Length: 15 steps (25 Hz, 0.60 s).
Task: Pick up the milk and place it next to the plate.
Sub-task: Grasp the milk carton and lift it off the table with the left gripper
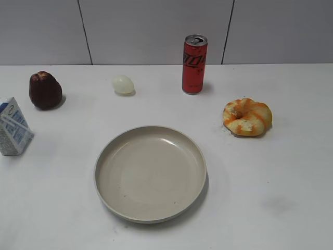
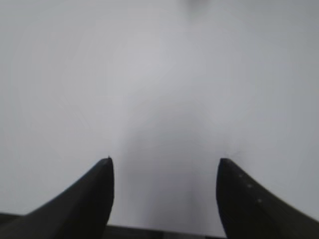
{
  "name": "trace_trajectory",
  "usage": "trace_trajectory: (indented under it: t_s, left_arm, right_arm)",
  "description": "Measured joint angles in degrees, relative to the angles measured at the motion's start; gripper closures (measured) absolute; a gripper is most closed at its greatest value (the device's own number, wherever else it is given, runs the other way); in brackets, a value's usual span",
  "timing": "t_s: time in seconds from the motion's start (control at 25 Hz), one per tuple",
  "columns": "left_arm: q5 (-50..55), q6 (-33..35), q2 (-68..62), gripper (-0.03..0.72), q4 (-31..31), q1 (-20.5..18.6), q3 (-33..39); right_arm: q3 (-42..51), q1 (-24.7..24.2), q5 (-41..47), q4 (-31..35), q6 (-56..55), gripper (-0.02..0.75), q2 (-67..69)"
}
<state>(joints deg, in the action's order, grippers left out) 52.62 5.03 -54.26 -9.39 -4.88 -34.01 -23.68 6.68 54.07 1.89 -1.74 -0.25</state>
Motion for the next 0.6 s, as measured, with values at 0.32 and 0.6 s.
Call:
trace_trajectory:
  t_s: [0.32, 0.6]
  left_arm:
    - [-12.07, 2.3, -17.73, 0.024, 0.02, 4.24, -12.39]
    - [-15.26, 2.36, -33.68, 0.029, -0.03, 4.92, -23.87]
  right_arm:
    - [0.0, 0.0, 0.0, 0.0, 0.0, 0.238, 0.0]
    - [0.0, 0.0, 0.0, 0.0, 0.0, 0.238, 0.0]
